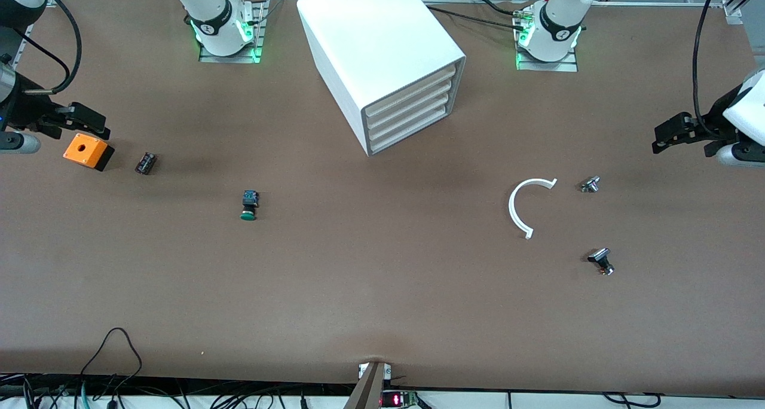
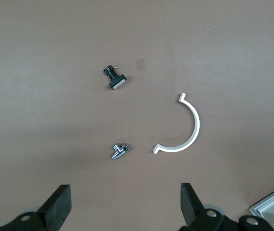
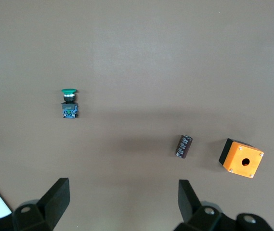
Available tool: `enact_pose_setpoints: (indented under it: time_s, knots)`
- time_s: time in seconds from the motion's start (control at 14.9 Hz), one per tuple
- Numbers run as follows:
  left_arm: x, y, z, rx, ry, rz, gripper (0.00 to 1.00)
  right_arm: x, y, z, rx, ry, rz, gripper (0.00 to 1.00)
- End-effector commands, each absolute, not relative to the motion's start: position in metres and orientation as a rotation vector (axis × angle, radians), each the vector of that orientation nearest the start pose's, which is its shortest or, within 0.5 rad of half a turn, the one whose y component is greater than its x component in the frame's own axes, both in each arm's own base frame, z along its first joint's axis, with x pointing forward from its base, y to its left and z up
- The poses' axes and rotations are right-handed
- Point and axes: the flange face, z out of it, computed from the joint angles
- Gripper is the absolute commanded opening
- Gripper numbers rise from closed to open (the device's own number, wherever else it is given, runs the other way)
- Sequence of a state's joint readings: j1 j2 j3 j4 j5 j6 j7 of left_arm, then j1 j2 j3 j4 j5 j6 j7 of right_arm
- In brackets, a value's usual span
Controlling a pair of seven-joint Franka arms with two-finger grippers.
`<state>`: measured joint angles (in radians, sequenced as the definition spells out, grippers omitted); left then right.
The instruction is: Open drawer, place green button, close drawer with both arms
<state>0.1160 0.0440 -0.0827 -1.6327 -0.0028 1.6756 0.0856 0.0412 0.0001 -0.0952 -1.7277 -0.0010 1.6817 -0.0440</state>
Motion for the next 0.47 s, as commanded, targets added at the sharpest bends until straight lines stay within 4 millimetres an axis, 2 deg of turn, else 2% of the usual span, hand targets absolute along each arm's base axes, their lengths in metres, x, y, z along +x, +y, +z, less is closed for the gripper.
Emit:
enact_pose_setpoints:
  time_s: [0.0, 0.4]
  knots:
    - [0.578, 0.0189, 0.5855, -3.158, 0.097, 0.005, 1.0, 0.5524, -0.0302, 0.5682, -3.139, 0.009, 0.06, 1.0]
    - [0.5818, 0.023, 0.5799, -3.158, 0.107, 0.017, 1.0, 0.5542, -0.0295, 0.565, -3.133, 0.01, 0.064, 1.0]
